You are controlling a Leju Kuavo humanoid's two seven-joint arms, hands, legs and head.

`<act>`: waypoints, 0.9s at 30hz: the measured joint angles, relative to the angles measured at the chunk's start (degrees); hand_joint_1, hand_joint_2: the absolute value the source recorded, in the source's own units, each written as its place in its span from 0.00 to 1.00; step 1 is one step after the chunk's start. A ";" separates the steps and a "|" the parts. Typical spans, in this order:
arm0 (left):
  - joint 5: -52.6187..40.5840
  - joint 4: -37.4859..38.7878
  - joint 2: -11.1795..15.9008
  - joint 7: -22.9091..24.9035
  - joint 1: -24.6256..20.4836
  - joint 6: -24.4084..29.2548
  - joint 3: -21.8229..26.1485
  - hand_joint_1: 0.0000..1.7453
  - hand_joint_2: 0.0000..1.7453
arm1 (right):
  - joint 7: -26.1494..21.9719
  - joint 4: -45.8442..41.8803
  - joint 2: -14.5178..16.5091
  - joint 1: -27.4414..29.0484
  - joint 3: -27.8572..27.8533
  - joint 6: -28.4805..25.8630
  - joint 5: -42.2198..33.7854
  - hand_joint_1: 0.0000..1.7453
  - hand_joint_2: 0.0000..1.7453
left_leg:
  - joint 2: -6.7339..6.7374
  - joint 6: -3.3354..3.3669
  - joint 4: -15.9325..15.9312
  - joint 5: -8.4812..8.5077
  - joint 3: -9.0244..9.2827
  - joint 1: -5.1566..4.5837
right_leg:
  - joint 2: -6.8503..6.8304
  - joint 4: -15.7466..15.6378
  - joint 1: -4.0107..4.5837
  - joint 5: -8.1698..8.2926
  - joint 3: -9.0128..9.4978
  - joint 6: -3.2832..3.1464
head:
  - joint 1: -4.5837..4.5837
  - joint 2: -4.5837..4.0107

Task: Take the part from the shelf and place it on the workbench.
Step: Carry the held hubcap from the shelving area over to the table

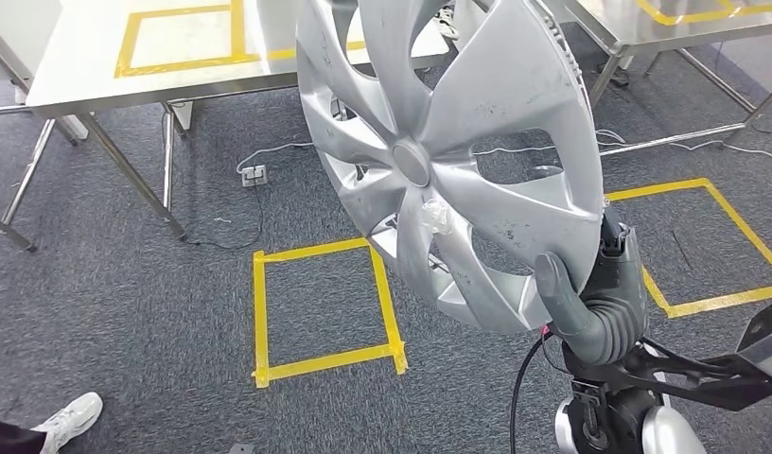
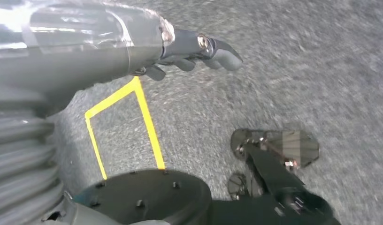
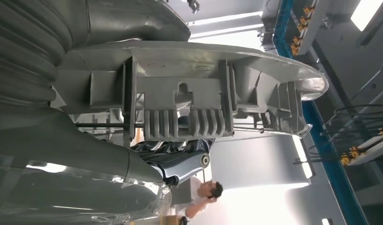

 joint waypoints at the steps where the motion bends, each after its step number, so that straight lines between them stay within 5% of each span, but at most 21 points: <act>1: 0.13 0.00 0.13 0.36 0.02 -0.01 0.09 0.00 1.00 | -0.18 0.03 0.00 0.23 -0.01 -0.09 -0.03 1.00 1.00 | 0.13 -0.33 2.63 -0.96 -1.06 0.23 | -0.67 0.09 -0.04 -0.04 -0.08 0.11 | -0.07 0.00; 3: 0.36 0.00 0.42 1.06 0.10 0.01 0.27 0.00 1.00 | -0.41 0.10 -0.01 0.52 -0.02 -0.20 -0.14 1.00 1.00 | 0.39 -0.99 3.08 -0.09 -0.68 0.67 | -1.96 0.50 -0.24 -0.28 -0.18 0.47 | -0.17 0.00; 5: 0.54 0.00 0.55 1.31 0.12 0.04 0.38 0.00 1.00 | -0.47 0.14 -0.01 0.36 -0.04 -0.13 -0.22 1.00 1.00 | 2.05 -1.52 -3.37 2.99 3.30 0.82 | -2.95 1.33 -0.51 -0.82 -0.30 1.22 | -0.25 0.00; 8: 0.70 -0.03 0.45 0.45 0.12 0.03 0.40 0.00 1.00 | -0.53 0.09 -0.01 -0.27 -0.08 0.09 -0.26 1.00 1.00 | 4.32 -0.20 -9.22 4.14 6.38 0.49 | -3.84 2.78 -0.28 -1.69 -0.72 2.44 | -0.36 0.00; 10: 0.73 -0.04 0.41 -0.44 0.18 0.03 0.40 0.00 1.00 | -0.54 0.08 0.00 -0.61 -0.07 0.30 -0.27 1.00 1.00 | 3.51 1.20 -9.24 4.28 6.10 0.35 | -4.38 2.86 -0.27 -1.75 -0.75 2.83 | -0.17 0.00; 12: 0.73 -0.04 0.40 -0.99 0.18 0.03 0.41 0.00 1.00 | -0.55 0.08 0.01 -0.76 -0.10 0.43 -0.28 1.00 1.00 | 2.66 1.93 -9.33 4.53 6.00 0.40 | -3.39 4.16 -0.55 -3.07 -1.14 3.31 | -0.03 -0.01; 15: 0.69 -0.04 0.37 -0.99 0.07 -0.04 0.43 0.00 1.00 | -0.56 0.08 0.00 -0.57 -0.14 0.42 -0.31 1.00 1.00 | 1.43 2.46 -9.36 4.81 5.85 0.39 | -0.50 13.80 -0.68 -8.77 -5.03 3.76 | 0.26 0.00; 17: 0.67 -0.04 0.32 -0.56 0.07 -0.10 0.42 0.00 1.00 | -0.56 0.09 -0.01 -0.23 -0.15 0.28 -0.33 1.00 1.00 | 0.55 2.59 -9.35 4.89 5.82 0.14 | -0.04 19.53 -0.56 -10.51 -7.54 3.50 | 0.37 0.00; 19: 0.64 -0.04 0.27 -0.11 0.09 -0.13 0.42 0.00 1.00 | -0.56 0.10 -0.03 0.07 -0.19 0.03 -0.37 1.00 1.00 | -0.31 2.69 -9.35 4.95 5.94 -0.23 | 0.07 16.99 -0.28 -7.65 -6.49 2.58 | 0.39 0.00; 21: 0.57 -0.05 0.08 0.28 0.09 -0.17 0.42 0.00 1.00 | -0.57 0.03 -0.04 0.16 -0.39 -0.21 -0.42 1.00 1.00 | -0.94 2.73 -9.35 5.02 6.01 -0.50 | 0.35 9.22 0.35 -3.39 -3.17 0.91 | 0.35 0.00; 23: 0.41 -0.07 -0.27 0.60 0.13 -0.24 0.43 0.00 1.00 | -0.60 -0.05 -0.05 0.20 -0.75 -0.34 -0.46 1.00 1.00 | -1.29 2.52 -9.34 5.24 5.73 -0.42 | 0.58 4.38 0.98 -1.70 -1.28 -0.27 | 0.33 -0.01; 27: 0.26 -0.08 -0.66 0.95 0.24 -0.41 0.43 0.00 1.00 | -0.60 -0.07 -0.08 0.35 -1.19 -0.48 -0.47 1.00 1.00 | -0.85 1.41 -9.00 5.00 5.01 -0.32 | 0.38 1.90 0.84 -0.92 -0.75 -0.17 | 0.39 0.00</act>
